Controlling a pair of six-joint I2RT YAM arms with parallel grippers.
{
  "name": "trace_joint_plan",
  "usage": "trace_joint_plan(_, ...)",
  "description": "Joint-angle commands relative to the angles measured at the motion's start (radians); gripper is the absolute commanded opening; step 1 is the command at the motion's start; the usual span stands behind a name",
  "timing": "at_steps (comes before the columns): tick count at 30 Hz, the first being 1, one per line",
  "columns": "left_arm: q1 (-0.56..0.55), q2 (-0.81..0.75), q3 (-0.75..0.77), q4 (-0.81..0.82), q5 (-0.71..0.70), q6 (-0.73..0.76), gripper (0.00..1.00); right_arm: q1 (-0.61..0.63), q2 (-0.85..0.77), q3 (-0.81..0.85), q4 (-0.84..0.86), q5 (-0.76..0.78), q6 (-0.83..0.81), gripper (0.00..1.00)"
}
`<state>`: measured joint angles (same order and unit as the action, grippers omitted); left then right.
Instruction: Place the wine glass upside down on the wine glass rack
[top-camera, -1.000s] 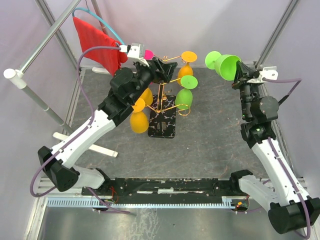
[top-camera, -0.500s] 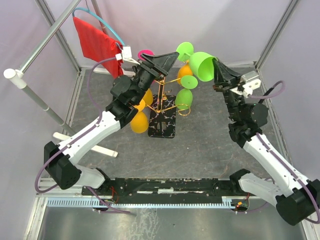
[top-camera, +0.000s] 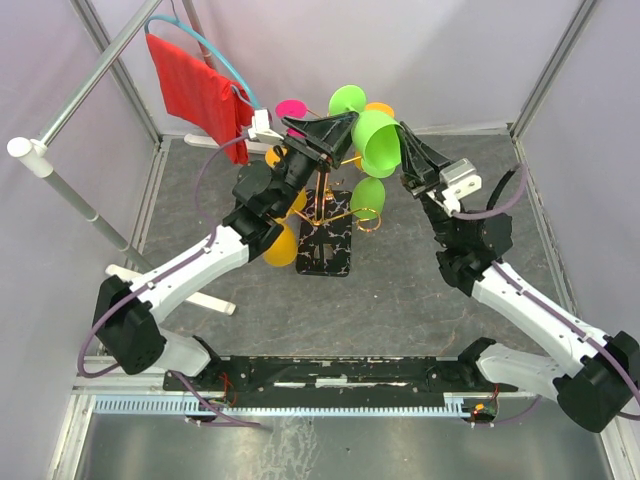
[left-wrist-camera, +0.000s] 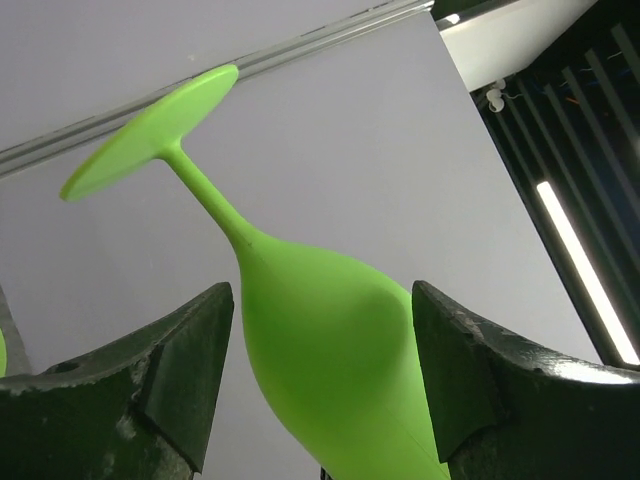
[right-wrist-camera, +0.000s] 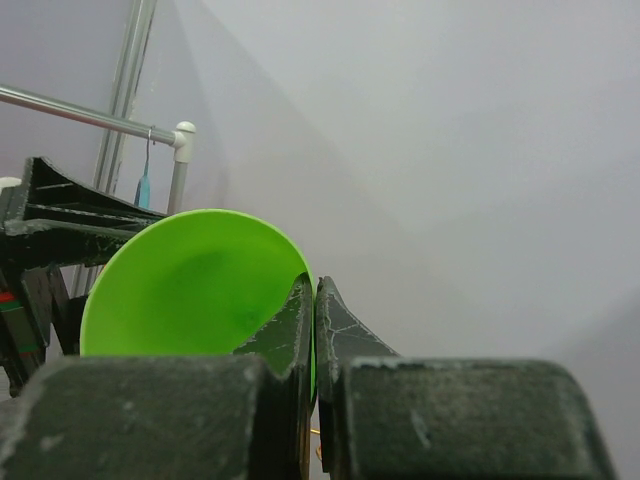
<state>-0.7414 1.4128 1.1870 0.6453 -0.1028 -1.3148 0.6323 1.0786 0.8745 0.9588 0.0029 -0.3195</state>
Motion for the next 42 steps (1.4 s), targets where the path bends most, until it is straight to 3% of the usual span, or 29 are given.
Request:
trace_joint_plan(1, -0.003, 0.031, -0.001, 0.095, 0.001, -0.095, 0.77, 0.024, -0.017, -0.002, 0.103, -0.015, -0.045, 0.01)
trace_joint_plan(8, -0.007, 0.052, 0.005, 0.124, 0.007, -0.119, 0.74, 0.038, -0.048, -0.039, 0.137, -0.133, 0.018, 0.01)
trace_joint_plan(16, -0.014, 0.045, 0.003, 0.145, -0.001, -0.132, 0.68, 0.049, -0.049, -0.067, 0.137, -0.164, 0.005, 0.01)
trace_joint_plan(26, -0.02, 0.058, 0.023, 0.139, 0.019, -0.134, 0.41, 0.088, 0.009, -0.048, 0.112, -0.082, -0.114, 0.0)
trace_joint_plan(34, -0.019, 0.093, 0.107, 0.094, 0.085, -0.052, 0.03, 0.134, 0.027, -0.04, 0.091, -0.038, -0.182, 0.01)
trace_joint_plan(37, -0.018, 0.103, 0.169, 0.06, 0.133, 0.076, 0.03, 0.138, 0.011, -0.049, 0.067, -0.032, -0.186, 0.09)
trace_joint_plan(42, -0.014, 0.083, 0.294, -0.067, 0.189, 0.336, 0.03, 0.139, -0.053, -0.089, 0.001, 0.006, -0.194, 0.32)
